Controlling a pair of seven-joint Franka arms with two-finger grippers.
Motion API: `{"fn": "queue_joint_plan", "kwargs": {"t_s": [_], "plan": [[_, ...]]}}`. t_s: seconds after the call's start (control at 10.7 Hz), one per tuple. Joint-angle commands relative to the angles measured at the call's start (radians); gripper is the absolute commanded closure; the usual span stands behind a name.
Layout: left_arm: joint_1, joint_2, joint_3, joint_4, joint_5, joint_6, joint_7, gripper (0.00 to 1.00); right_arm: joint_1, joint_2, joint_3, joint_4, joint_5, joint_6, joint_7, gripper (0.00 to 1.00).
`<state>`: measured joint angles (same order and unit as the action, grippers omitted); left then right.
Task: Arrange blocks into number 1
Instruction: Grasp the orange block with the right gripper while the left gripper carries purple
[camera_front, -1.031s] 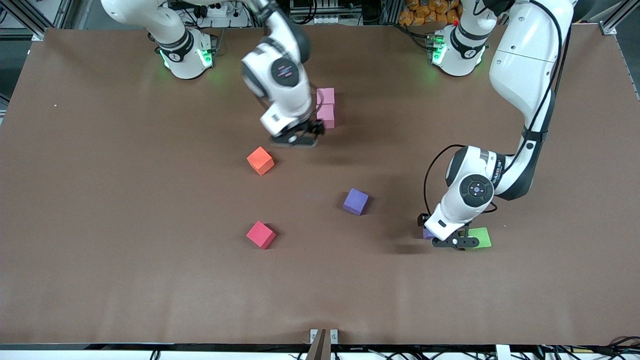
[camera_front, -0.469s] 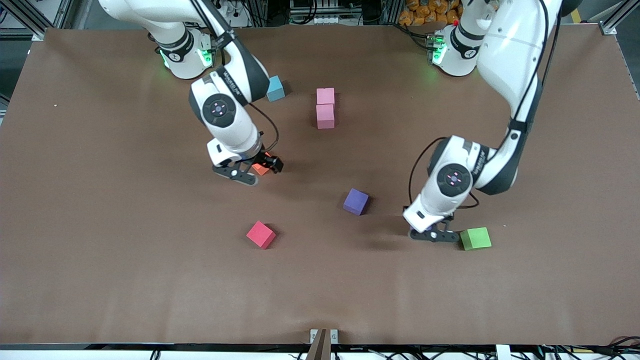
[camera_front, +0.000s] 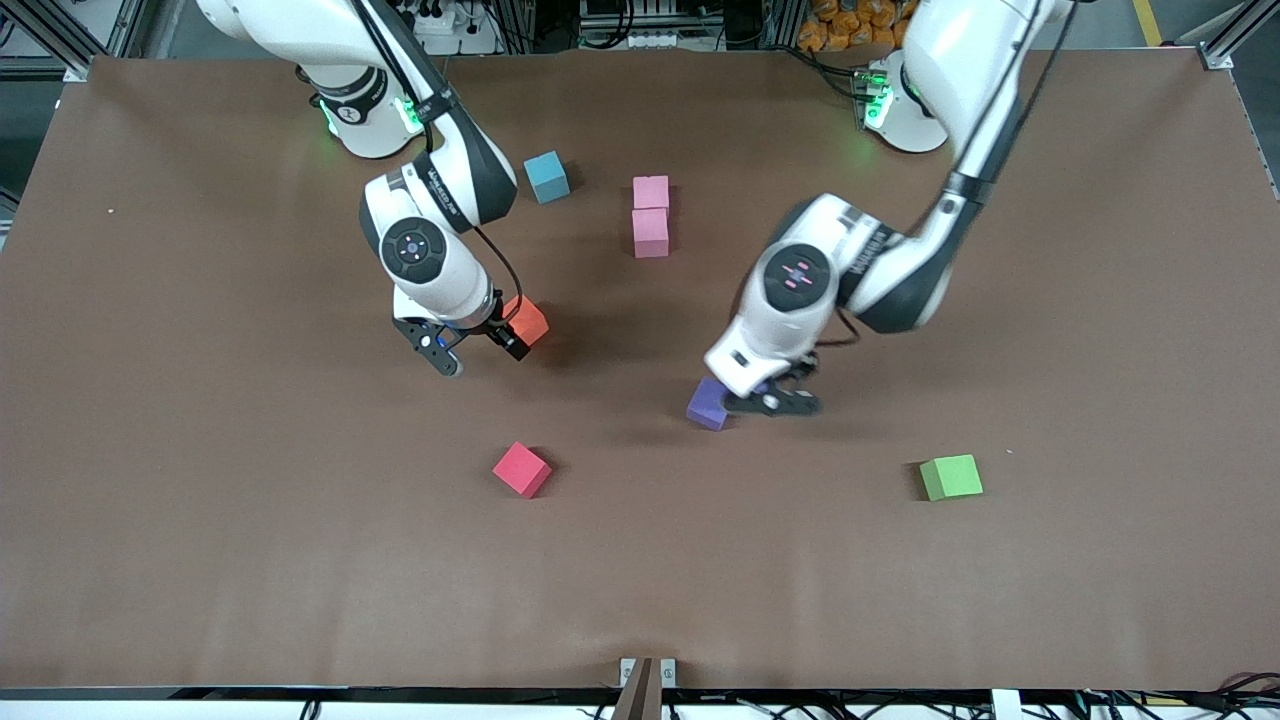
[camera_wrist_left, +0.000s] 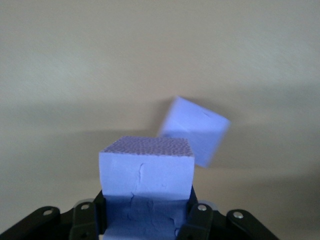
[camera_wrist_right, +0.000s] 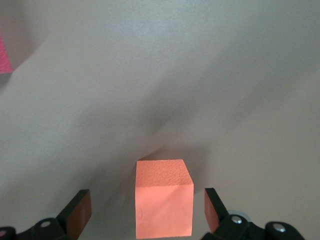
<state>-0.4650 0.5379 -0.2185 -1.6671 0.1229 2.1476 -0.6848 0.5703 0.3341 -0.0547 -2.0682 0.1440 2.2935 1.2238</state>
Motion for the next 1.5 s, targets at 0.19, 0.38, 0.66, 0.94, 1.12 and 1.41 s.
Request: {"fn": "queue_joint_plan", "kwargs": {"t_s": [0.19, 0.38, 0.66, 0.94, 1.12, 1.41], "plan": [[-0.136, 0.01, 0.001, -0.014, -0.112, -0.008, -0.2, 1.0, -0.009, 0.011, 0.01, -0.07, 0.019, 0.075, 0.006, 0.0], [-0.153, 0.04, -0.034, -0.019, -0.109, 0.001, -0.266, 1.0, 0.0, 0.019, 0.012, -0.07, 0.019, 0.073, 0.005, 0.0], [-0.216, 0.071, -0.036, -0.057, -0.111, 0.057, -0.3, 1.0, 0.002, 0.019, 0.012, -0.072, 0.019, 0.072, -0.02, 0.0], [-0.242, 0.071, -0.039, -0.098, -0.106, 0.063, -0.329, 1.0, 0.02, 0.037, 0.012, -0.07, 0.019, 0.075, -0.039, 0.0], [-0.239, 0.062, -0.065, -0.121, -0.108, 0.063, -0.331, 1.0, 0.028, 0.052, 0.013, -0.072, 0.019, 0.075, -0.064, 0.0], [-0.241, 0.06, -0.084, -0.128, -0.103, 0.064, -0.344, 1.0, 0.043, 0.066, 0.015, -0.07, 0.019, 0.093, -0.066, 0.0]]}}
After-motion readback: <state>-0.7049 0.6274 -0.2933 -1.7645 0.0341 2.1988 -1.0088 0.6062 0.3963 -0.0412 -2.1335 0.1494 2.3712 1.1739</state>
